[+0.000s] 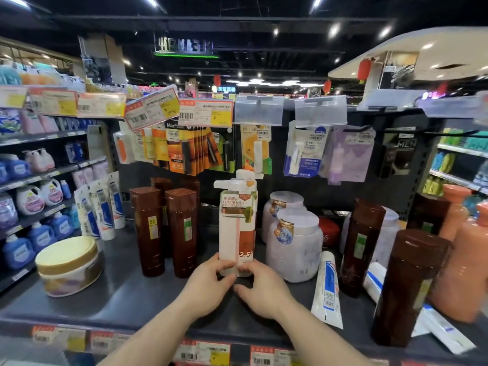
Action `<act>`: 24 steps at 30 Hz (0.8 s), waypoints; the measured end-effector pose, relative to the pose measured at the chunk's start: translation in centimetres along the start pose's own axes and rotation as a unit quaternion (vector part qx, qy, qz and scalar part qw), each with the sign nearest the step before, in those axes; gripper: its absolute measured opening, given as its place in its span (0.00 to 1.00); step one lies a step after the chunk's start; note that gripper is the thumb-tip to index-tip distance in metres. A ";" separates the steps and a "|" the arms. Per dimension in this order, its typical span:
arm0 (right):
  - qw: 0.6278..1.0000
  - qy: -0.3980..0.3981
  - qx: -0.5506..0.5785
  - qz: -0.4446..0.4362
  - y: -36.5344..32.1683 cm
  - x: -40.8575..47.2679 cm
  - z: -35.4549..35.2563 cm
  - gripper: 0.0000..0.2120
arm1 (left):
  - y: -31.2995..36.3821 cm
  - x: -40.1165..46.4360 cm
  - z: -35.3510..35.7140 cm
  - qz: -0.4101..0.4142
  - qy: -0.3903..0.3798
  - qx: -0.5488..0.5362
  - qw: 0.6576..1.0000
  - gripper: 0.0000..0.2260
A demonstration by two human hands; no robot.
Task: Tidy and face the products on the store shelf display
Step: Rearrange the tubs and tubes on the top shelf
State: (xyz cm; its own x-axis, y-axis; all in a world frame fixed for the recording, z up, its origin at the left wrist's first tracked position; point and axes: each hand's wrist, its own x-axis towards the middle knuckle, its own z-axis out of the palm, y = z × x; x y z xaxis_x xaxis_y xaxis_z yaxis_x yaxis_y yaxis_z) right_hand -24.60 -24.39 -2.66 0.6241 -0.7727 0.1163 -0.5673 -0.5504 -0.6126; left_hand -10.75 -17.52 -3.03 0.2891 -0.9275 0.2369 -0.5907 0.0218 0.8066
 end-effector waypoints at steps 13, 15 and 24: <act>1.000 -0.005 -0.006 -0.014 -0.2 0.1 0.6 0.24 | 0.2 -0.5 -0.2 -0.026 0.012 -0.014 0.999 0.17; 1.000 -0.012 -0.011 -0.017 -0.3 0.0 0.6 0.24 | 0.0 -0.5 -0.2 -0.027 0.012 -0.016 0.999 0.17; 0.998 -0.056 -0.014 -0.022 -0.7 -0.5 0.3 0.29 | 1.0 -1.1 -0.2 -0.040 0.016 -0.006 0.999 0.19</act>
State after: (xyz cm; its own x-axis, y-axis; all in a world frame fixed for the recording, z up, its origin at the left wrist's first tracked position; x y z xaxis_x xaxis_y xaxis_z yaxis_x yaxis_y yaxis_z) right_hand -24.34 -23.53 -2.55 0.7047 -0.7075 0.0538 -0.5511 -0.5935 -0.5865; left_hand -11.52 -16.40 -2.41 0.3598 -0.9137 0.1888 -0.5551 -0.0470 0.8304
